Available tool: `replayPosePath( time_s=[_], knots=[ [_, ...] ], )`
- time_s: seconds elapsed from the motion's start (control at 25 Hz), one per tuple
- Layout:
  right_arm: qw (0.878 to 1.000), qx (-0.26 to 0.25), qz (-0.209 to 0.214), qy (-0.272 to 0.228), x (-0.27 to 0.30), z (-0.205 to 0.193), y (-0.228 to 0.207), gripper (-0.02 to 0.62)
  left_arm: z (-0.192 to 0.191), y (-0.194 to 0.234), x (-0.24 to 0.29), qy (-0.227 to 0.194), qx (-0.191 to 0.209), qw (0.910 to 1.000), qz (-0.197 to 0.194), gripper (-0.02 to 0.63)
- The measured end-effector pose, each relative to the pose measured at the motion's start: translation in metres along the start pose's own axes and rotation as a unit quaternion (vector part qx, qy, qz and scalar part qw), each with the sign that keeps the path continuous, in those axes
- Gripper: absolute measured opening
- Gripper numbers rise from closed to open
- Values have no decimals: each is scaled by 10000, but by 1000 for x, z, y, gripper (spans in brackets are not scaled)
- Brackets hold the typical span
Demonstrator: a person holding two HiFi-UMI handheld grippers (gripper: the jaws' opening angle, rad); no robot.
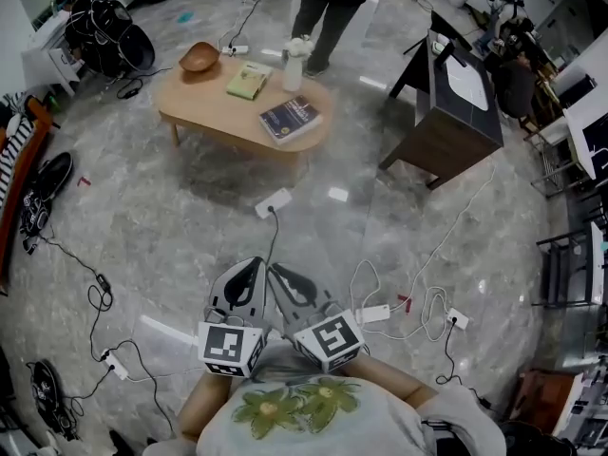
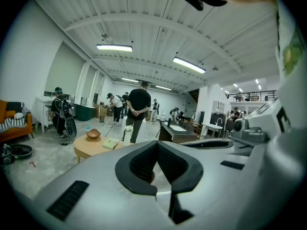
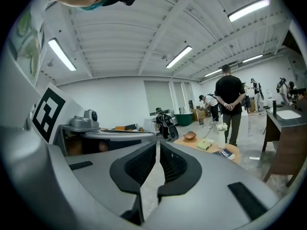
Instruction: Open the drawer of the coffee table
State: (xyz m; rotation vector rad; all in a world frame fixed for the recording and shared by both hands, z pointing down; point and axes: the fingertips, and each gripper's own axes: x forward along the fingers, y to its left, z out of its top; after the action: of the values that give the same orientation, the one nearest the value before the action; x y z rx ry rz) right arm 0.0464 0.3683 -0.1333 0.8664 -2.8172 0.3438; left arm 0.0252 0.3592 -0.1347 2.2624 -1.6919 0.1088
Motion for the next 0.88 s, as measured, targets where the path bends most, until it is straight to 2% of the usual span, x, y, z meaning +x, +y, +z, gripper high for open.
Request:
replayPosePath(
  time_s=[0.36,0.64,0.88],
  knots=[
    [9991,208,313,209,50,11,-75,23,16,29,85,151,41,9998,121,9],
    [9979,118,529,366,78,13,-112,23,23,51,117,145,-47,9990,422,9],
    [9987,170,363,327,90,18,-132,23,23,50,138,268,5,9995,153,9]
  ],
)
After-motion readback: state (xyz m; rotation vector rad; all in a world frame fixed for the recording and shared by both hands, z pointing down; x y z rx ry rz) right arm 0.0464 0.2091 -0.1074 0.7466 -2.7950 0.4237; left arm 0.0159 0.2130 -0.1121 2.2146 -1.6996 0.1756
